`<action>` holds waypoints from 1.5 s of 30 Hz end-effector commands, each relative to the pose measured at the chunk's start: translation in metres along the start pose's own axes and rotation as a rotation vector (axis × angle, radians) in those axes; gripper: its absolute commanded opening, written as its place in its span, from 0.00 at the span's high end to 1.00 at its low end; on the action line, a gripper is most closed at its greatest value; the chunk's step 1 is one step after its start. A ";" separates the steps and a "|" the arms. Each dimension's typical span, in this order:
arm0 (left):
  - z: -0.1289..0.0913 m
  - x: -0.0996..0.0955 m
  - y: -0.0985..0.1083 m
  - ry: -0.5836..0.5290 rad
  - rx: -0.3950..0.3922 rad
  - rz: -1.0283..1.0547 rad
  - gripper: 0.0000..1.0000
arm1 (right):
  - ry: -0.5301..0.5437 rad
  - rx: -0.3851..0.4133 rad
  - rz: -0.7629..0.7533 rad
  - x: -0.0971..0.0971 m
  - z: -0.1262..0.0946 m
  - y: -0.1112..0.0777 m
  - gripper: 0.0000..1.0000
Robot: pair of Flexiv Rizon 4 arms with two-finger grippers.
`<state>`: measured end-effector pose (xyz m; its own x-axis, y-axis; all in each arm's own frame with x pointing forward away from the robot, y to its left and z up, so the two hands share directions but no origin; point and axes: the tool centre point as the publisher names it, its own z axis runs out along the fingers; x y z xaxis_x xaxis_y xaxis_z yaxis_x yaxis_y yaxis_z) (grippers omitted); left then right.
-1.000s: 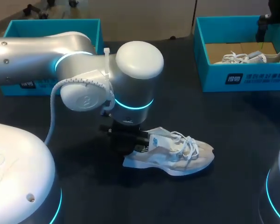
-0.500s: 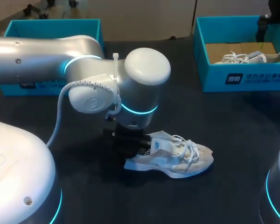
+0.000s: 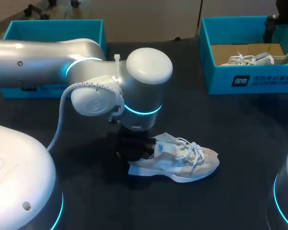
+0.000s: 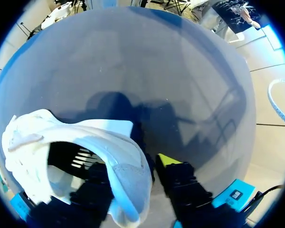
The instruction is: Take the shoe out of the shoebox, open the shoe tongue, remove and reinsert the insole, then place the shoe into the shoebox
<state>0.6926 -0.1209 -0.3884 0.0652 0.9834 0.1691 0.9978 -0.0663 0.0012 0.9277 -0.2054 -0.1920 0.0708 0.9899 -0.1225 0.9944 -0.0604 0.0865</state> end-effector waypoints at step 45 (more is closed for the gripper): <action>-0.116 0.082 -0.026 -0.395 0.385 -0.410 0.00 | 0.000 -0.001 0.001 0.000 0.000 0.000 0.00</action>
<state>0.6730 -0.0597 -0.2608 -0.3907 0.9103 -0.1366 0.8692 0.3159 -0.3804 0.9277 -0.2054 -0.1920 0.0709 0.9899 -0.1225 0.9944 -0.0605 0.0865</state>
